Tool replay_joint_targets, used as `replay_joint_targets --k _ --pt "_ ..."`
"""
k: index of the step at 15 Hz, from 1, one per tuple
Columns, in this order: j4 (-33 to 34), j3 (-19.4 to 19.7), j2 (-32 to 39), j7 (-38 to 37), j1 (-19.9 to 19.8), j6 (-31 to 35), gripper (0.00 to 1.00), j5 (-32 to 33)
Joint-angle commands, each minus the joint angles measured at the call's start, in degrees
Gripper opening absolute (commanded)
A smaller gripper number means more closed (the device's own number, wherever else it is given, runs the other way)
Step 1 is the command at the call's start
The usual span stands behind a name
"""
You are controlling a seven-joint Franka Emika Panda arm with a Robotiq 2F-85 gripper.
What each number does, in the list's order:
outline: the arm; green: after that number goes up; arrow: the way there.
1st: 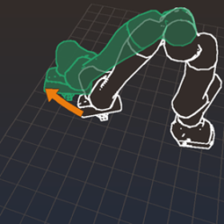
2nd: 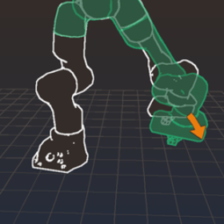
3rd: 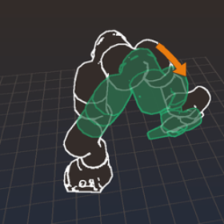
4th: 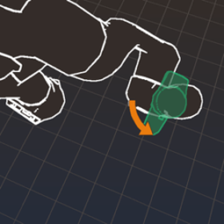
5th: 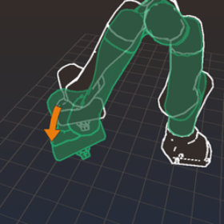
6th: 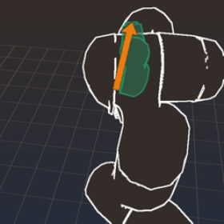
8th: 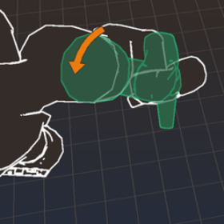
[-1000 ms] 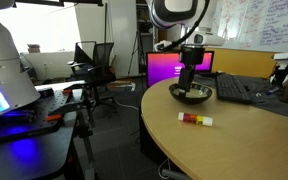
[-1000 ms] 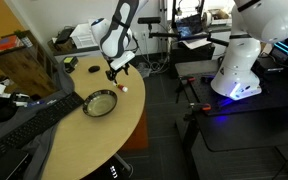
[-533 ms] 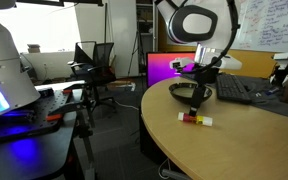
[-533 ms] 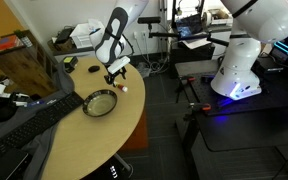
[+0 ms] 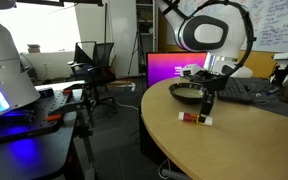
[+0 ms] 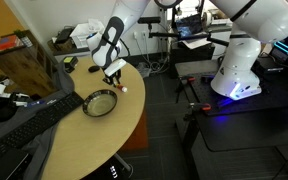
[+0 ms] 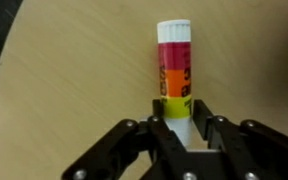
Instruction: Put the glue stick inside the bowl
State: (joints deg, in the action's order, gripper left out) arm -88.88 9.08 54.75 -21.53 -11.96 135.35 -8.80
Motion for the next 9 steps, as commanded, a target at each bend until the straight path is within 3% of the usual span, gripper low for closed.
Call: replay_joint_targets --k 1,4,7,8,9 --pt "2.26 0.6 -0.36 0.66 -0.74 -2.56 0.1 -1.31" --pt "3.15 0.76 -0.47 0.77 -1.42 -2.34 0.01 -1.39" --pt "3.17 0.73 -0.72 0.75 -1.63 -3.01 0.0 -1.31" --pt "3.45 0.77 -0.45 0.71 -1.61 -3.53 0.26 -1.22" --pt "3.31 0.8 -0.38 0.64 -1.58 -3.42 0.28 -1.23"
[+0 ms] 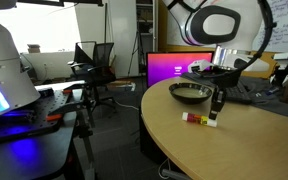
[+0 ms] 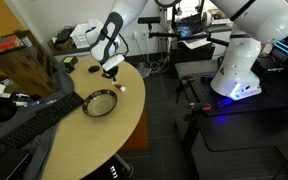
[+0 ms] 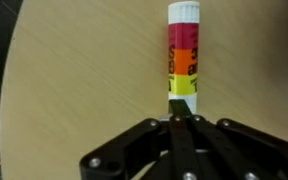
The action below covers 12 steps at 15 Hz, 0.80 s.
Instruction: Put the glue stick inside the bowl
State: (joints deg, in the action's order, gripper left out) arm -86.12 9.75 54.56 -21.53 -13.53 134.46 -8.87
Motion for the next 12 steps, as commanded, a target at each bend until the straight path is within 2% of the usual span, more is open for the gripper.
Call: replay_joint_targets --k 1,9,10,12 --pt "0.39 -0.08 -0.28 0.72 -0.16 -2.59 0.34 -1.44" --pt "1.05 -2.3 1.03 1.41 -1.23 -2.03 0.93 -5.46" --pt "1.28 -2.61 1.43 1.59 -1.32 -2.09 0.98 -5.95" --pt "2.02 -2.31 2.66 0.84 -0.95 -1.79 0.91 -6.1"
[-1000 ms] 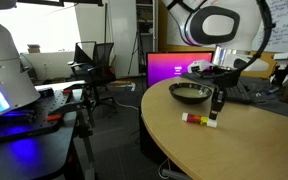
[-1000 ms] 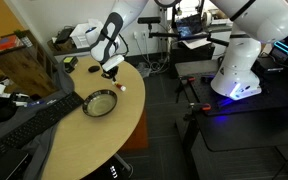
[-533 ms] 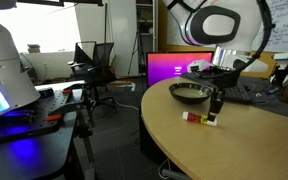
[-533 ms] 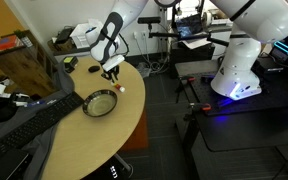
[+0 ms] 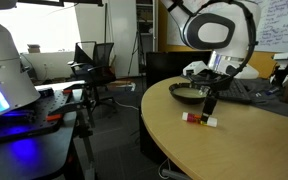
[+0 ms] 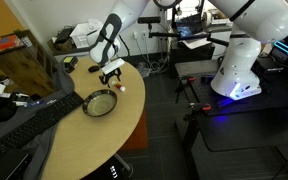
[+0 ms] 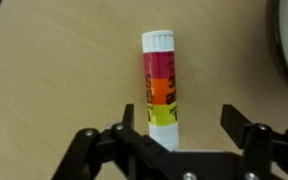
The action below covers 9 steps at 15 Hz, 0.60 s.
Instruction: Put the glue stick inside the bowl
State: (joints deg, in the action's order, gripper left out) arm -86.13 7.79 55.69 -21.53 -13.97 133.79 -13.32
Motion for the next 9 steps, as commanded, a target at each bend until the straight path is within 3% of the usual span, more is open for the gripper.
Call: replay_joint_targets --k 1,3,9 --pt "2.25 -0.08 2.12 0.9 -0.33 -0.72 0.71 -1.42" --pt "2.55 0.21 2.85 1.07 -0.22 -0.44 0.64 -1.06" --pt "1.19 0.2 1.03 1.27 -0.25 0.81 0.16 -1.35"
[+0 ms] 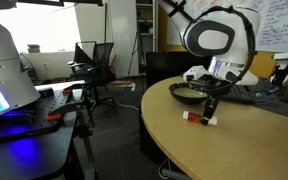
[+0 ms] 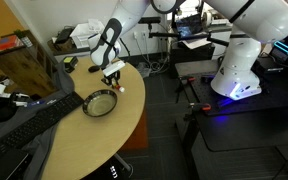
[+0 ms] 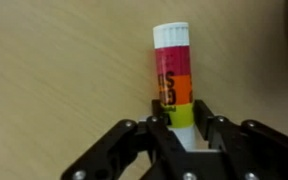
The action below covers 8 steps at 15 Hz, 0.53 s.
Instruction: Put the glue stick inside the bowl
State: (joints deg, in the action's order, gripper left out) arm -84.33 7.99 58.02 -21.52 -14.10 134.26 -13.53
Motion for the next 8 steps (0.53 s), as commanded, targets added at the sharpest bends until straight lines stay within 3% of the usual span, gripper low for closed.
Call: replay_joint_targets --k 1,8 --pt "-0.97 0.07 -1.99 1.06 -0.1 0.68 0.1 -1.28" --pt "-3.77 0.11 -9.89 -0.44 -0.54 1.38 0.08 -4.01"
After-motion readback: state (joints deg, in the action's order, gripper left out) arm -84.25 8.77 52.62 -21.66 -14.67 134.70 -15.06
